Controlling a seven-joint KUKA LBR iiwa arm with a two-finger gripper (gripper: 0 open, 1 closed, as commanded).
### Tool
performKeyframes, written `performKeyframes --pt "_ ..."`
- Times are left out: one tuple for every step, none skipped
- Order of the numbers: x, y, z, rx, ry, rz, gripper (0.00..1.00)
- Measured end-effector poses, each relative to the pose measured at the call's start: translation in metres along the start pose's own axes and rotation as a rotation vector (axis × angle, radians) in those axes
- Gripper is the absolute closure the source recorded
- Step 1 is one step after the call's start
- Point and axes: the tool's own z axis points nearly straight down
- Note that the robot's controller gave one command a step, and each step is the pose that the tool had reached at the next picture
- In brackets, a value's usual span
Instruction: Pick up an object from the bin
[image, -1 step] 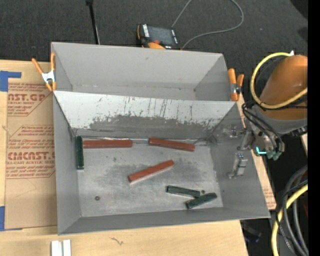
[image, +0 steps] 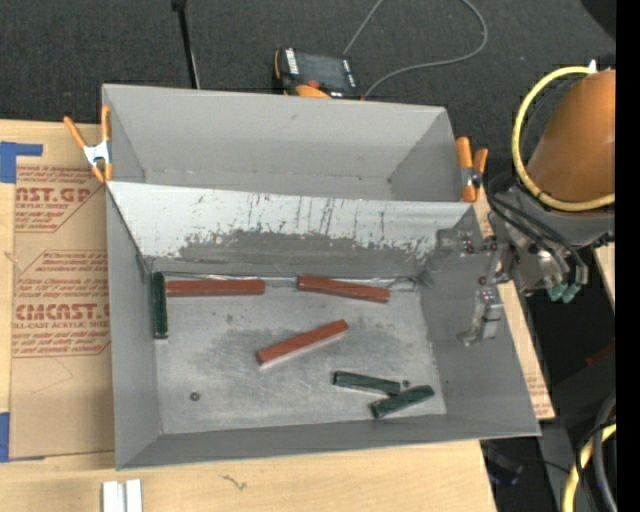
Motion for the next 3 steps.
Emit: performKeyframes --pt "-0.036 0.090 0.147 -0.006 0.013 -0.191 0.00" --pt "-0.036 0.106 0.230 -0.006 0.016 -0.197 0.00" --pt "-0.040 0.106 0.224 -0.004 0.004 -0.196 1.00"
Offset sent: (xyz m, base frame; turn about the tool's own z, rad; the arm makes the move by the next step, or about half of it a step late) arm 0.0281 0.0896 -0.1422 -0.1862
